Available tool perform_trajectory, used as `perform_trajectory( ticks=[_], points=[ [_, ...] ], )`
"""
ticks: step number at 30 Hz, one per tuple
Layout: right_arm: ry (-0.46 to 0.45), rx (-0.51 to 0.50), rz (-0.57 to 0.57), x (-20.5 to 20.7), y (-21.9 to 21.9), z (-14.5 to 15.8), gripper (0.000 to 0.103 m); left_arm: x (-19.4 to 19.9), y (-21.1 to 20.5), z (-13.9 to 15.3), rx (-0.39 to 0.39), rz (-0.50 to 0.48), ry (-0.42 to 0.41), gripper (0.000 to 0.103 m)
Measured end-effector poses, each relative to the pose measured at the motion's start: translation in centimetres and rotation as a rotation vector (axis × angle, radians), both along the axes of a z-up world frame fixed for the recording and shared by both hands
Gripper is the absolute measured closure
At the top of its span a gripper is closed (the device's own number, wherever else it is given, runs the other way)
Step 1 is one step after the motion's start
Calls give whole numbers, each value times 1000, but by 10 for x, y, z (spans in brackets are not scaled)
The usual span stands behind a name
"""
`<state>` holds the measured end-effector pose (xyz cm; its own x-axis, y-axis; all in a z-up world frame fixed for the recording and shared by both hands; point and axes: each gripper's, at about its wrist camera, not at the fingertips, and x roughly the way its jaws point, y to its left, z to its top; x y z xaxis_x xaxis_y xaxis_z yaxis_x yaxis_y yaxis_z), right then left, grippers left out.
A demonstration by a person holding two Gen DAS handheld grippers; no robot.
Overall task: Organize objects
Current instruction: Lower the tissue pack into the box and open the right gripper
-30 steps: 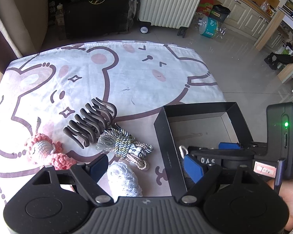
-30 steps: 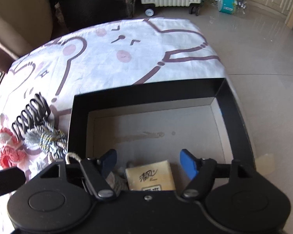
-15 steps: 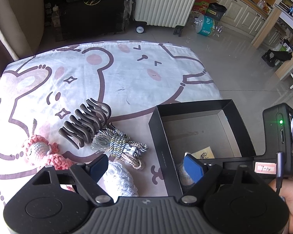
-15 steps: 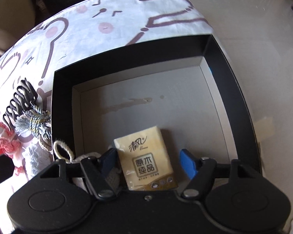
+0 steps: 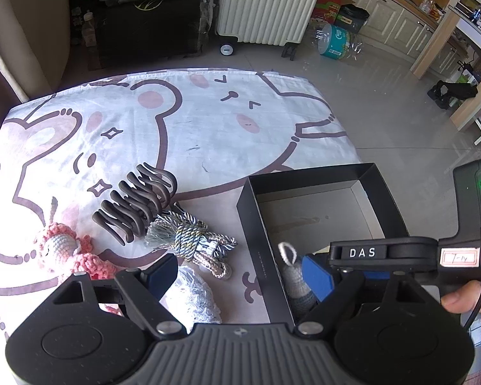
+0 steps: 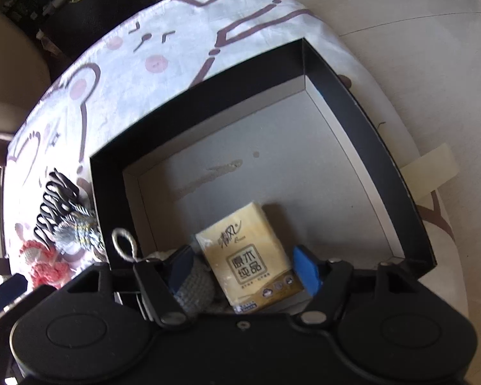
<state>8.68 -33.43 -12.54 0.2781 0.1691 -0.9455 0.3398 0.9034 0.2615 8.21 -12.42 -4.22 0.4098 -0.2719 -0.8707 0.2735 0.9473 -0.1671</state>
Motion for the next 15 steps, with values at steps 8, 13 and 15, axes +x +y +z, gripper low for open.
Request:
perform_trajectory(
  ticks=[8,13,15],
  points=[
    [5,13,24,3,6,1,43,0,2,2,-4,5,-2,18],
    [10,21,21,1,3,2,43,-1,1,2,-4,-1,-2,18],
    [6,9,26,2,3,2,43,-2,0,3,-4,-3,-3,18]
  ],
)
